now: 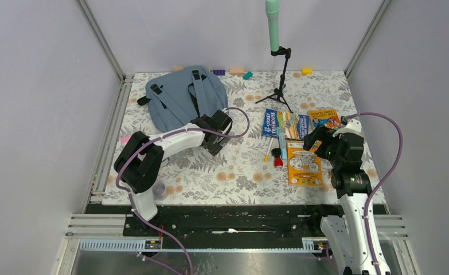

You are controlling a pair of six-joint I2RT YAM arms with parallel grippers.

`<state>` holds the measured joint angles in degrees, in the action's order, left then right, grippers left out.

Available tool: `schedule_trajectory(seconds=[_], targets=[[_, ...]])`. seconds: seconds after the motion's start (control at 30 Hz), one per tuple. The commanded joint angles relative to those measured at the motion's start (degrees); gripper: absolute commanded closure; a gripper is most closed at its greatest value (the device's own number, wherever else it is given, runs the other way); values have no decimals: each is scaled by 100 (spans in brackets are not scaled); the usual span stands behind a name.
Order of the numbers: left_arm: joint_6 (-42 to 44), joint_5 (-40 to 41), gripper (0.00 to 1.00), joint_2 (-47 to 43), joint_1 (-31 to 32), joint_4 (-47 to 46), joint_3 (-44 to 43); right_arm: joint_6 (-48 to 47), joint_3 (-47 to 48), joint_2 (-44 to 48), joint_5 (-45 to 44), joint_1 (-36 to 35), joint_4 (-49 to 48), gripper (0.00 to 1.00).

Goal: Pack the student bag
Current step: Pick up the student bag at the center of the board.

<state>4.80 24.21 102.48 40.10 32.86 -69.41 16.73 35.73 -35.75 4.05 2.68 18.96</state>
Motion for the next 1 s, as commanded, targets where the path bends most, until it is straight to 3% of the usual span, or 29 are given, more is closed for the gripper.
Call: schedule_trajectory(seconds=[0.0, 0.23, 0.33, 0.43, 0.57, 0.67, 0.97], targets=[[104, 466, 1, 266, 25, -350, -330, -51, 82, 27, 0, -19, -193, 0], [162, 1212, 5, 676, 16, -855, -466, -40, 59, 110, -9, -17, -196, 0], [177, 1326, 17, 862, -2, -869, -545, -35, 55, 146, -27, -22, -192, 0], [268, 1483, 38, 989, -10, -950, -590, -34, 55, 161, -28, -22, -199, 0], [402, 1653, 81, 962, -20, -1144, -504, -29, 40, 197, -28, -24, -198, 0], [457, 1736, 100, 769, -19, -1315, -382, -30, 40, 216, -32, -22, -195, 0], [281, 1339, 100, -707, -22, -1337, -382, -21, 74, 245, 112, -22, -178, 0]])
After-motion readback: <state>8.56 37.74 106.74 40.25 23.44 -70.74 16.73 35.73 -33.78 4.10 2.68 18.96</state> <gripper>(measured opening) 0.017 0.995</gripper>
